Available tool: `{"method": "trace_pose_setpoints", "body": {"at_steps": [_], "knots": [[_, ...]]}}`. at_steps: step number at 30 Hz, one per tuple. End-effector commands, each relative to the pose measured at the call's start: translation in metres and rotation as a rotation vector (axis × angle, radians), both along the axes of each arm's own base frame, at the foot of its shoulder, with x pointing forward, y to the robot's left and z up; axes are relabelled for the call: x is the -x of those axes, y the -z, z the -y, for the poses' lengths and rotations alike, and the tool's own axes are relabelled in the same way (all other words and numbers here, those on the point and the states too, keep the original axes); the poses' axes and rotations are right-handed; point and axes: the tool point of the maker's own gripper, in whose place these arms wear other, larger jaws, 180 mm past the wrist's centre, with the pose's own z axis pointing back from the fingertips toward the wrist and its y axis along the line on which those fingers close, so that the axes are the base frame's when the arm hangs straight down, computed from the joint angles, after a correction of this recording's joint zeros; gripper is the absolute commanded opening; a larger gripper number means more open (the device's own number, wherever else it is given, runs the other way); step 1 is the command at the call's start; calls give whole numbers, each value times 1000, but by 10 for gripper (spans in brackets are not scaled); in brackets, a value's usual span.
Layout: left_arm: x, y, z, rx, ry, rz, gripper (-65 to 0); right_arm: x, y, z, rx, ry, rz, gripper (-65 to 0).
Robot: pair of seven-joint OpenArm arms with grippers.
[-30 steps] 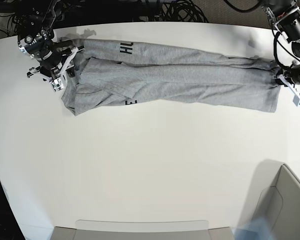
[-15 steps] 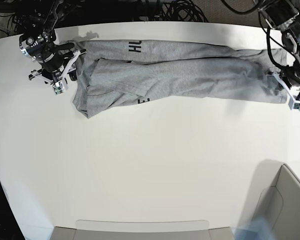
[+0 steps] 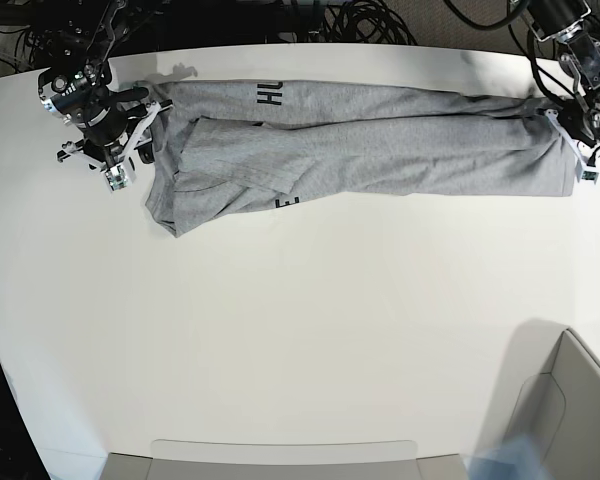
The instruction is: Fold the T-shirt properly
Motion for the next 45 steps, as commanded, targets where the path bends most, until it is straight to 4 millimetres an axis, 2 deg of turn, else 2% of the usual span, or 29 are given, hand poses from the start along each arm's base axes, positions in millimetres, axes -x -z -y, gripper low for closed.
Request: {"method": "trace_pose_setpoints", "body": {"at_steps": [1,3,5,6,7,10,13,17,23,32,33,35,37,40,45], "knots": [[2,0,-15,-40,-11,-18,-650,-6,-8,-2,-4,-18,36,-459],[10,8,-20,-59,-14,-56,-650,-5,-8,-1,-1,-18,34,-459],[14,6,-28,-109,-13,-82,-650,-5,-8,-1,-1,-18,34,-459],[16,4,-31,-127,-13,-96,-624,-5,-8,-1,-1,-18,35,-459],[13,2,-33,-140,-15,-94,-576,-6,-8,-1,0,-18,34,-459],[5,-6,-39,-165,-27,-79,-489,-6,-8,-6,-4,-32,32,-459],[1,-16,-44,-208,-28,-78,-457,-6,-6,-14,-9,-62,29,-459],[-8,-40,-46,-284,-13,-38,-421,-6,-6,-16,-12,-65,27,-459],[1,-55,-57,-379,-29,-102,-405,-7,-6,-22,-15,-84,28,-459],[-19,-73,-59,-402,-46,-29,-399,-5,5,-22,-32,-78,-1,-459],[-22,-78,-59,-413,-42,-17,-387,-5,5,-22,-31,-78,-2,-459],[-26,-87,-55,-433,-36,15,-321,-5,5,-22,-31,-78,-2,-459],[-28,-89,-47,-428,-40,37,-265,-5,5,-21,-29,-78,-3,-459],[-28,-91,-45,-444,-45,39,-279,-5,5,-21,-29,-78,-3,-459],[-57,-92,-31,-428,-12,148,-332,-5,5,-21,-29,-78,-3,-459]]}}
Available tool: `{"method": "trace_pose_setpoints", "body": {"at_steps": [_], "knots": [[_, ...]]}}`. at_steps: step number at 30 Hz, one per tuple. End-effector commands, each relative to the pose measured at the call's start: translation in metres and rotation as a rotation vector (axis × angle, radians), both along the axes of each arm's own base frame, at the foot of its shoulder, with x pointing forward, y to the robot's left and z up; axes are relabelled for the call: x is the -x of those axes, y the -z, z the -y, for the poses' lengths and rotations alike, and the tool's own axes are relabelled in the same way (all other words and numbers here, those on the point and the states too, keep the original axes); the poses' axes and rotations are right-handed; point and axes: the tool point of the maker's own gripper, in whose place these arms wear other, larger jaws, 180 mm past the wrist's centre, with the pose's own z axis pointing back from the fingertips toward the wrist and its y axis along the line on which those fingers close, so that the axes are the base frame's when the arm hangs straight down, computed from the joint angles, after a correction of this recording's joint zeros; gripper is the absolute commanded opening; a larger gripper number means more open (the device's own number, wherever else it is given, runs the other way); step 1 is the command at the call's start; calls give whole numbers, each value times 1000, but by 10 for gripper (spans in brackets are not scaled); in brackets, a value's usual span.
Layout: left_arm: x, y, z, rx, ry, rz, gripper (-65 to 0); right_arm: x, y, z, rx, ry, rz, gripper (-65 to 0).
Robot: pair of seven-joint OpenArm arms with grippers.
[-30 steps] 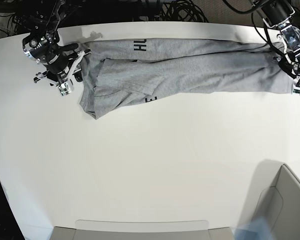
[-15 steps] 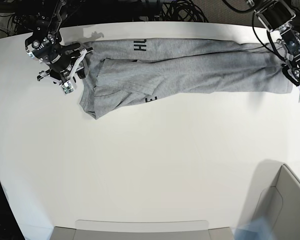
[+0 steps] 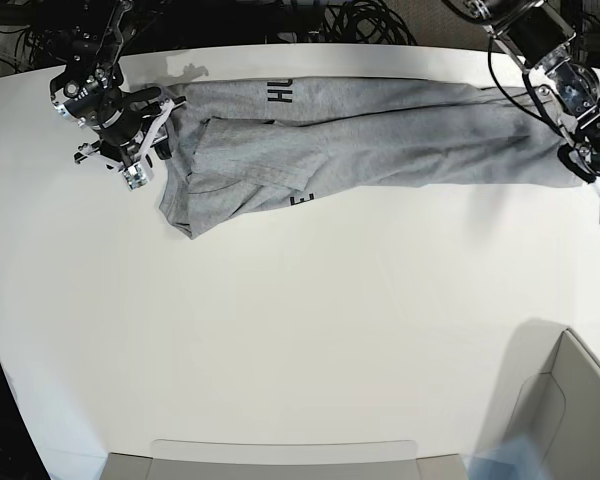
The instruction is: Fold the T-shirt properly
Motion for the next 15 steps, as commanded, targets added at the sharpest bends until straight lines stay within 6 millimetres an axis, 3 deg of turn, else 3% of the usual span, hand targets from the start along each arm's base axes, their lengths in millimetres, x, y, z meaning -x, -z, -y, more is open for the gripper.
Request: {"method": "trace_pose_setpoints", "body": {"at_steps": [1,5,11,15], "knots": [[-17,-12,1,-30,56,75,-336,-6,-9,-1,-4,-17,37,-459],[-30,-10,9,-30,129,143,-338,-6,-9,-2,-7,-17,37,-459],[-31,-7,12,-31,161,156,-332,-5,-8,-1,-4,-17,34,-459],[-23,-6,7,-27,126,137,-245,-6,-9,-1,-2,-18,36,-459]]}}
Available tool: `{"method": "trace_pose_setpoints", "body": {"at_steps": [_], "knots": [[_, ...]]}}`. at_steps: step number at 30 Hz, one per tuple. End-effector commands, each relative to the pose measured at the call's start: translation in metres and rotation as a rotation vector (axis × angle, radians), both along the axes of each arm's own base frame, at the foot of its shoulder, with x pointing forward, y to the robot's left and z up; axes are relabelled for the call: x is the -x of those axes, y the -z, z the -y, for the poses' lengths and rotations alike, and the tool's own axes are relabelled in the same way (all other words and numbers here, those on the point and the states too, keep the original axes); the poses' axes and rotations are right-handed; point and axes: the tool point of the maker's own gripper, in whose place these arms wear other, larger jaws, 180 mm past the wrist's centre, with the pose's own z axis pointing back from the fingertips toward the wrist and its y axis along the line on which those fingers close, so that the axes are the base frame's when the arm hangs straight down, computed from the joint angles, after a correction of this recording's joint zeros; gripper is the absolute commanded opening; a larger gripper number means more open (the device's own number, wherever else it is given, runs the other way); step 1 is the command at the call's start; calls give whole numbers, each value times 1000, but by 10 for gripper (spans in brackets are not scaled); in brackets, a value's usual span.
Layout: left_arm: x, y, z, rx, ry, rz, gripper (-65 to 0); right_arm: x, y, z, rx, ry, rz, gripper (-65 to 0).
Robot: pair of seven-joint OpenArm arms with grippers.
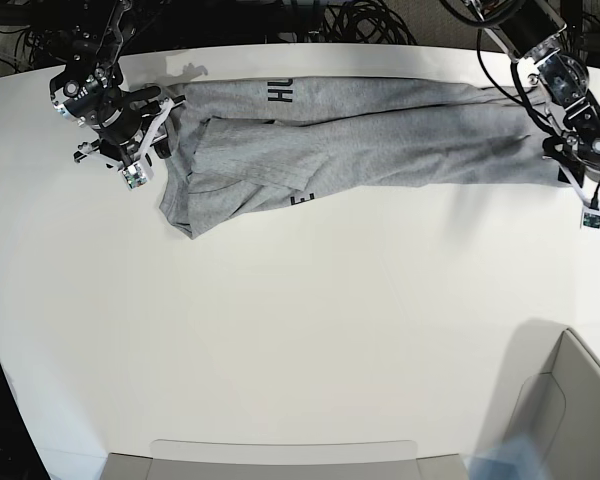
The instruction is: Fold the T-shirt properly
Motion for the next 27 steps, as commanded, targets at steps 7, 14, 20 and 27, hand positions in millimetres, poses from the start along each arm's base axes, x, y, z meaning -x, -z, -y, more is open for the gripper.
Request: {"method": "trace_pose_setpoints", "body": {"at_steps": [7,14,20,27], "knots": [[34,5,-22,98,-171,-20,-225,-5,-8,-1,-3,-18,35,-459],[41,22,-32,407,-166,1,-226,-2,-3,10,77,-9,8,-459],[51,35,-47,574,-223,46,-226,-2,-3,11,86,-8,5,-459],[47,49,-30,665,-175,67,-226,-2,-2,11,87,-8,3,-459]]}}
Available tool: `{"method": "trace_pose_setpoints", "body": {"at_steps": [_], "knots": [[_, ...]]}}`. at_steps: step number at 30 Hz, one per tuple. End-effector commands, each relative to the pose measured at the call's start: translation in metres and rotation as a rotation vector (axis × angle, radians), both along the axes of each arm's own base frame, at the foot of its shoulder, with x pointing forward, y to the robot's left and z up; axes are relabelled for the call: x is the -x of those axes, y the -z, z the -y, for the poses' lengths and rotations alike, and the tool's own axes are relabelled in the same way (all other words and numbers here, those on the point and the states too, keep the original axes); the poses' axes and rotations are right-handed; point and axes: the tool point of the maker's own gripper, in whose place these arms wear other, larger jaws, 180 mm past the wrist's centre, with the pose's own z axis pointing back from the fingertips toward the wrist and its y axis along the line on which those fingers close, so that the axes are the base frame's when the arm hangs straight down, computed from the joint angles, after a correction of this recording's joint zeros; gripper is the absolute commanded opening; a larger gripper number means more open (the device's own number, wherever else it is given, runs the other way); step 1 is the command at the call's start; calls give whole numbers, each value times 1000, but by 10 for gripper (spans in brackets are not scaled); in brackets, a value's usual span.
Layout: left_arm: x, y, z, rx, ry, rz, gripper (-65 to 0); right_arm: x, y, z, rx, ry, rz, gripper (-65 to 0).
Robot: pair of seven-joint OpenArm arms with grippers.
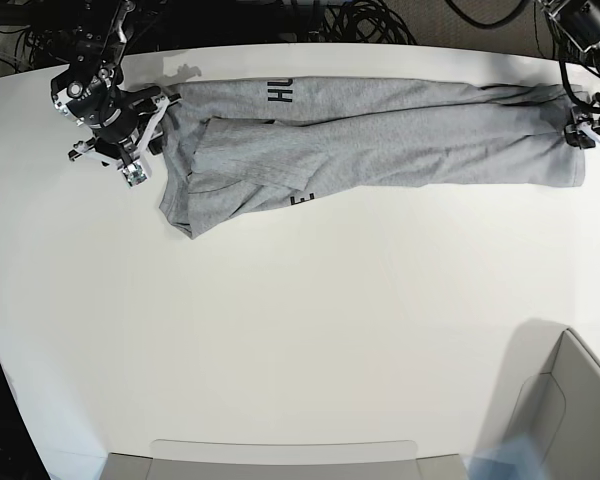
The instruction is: Fold the T-shirt properly
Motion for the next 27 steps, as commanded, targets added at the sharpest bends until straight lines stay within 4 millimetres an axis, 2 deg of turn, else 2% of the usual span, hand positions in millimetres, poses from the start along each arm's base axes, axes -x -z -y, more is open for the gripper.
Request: {"method": "trace_pose_setpoints", "body": {"at_steps": [1,18,22,25,27], "knots": [[-8,-15,-13,-46,2,36,-226,-7,-9,-2,-4,-17,37,-459],[-3,-18,-44,-228,-6,3,-225,-7,-8,-1,-3,-17,36,-459],[7,6,-41,-165,-36,-14,-225,-7,-8,-1,-3,-17,36,-459],[13,31,-30,-103,-24,-60,-226,-6,-8,-1,-1,-16,34,-459],[9,38,-23,-79,-13,-69,-226,-6,-8,-1,-1,-16,33,-459]]}}
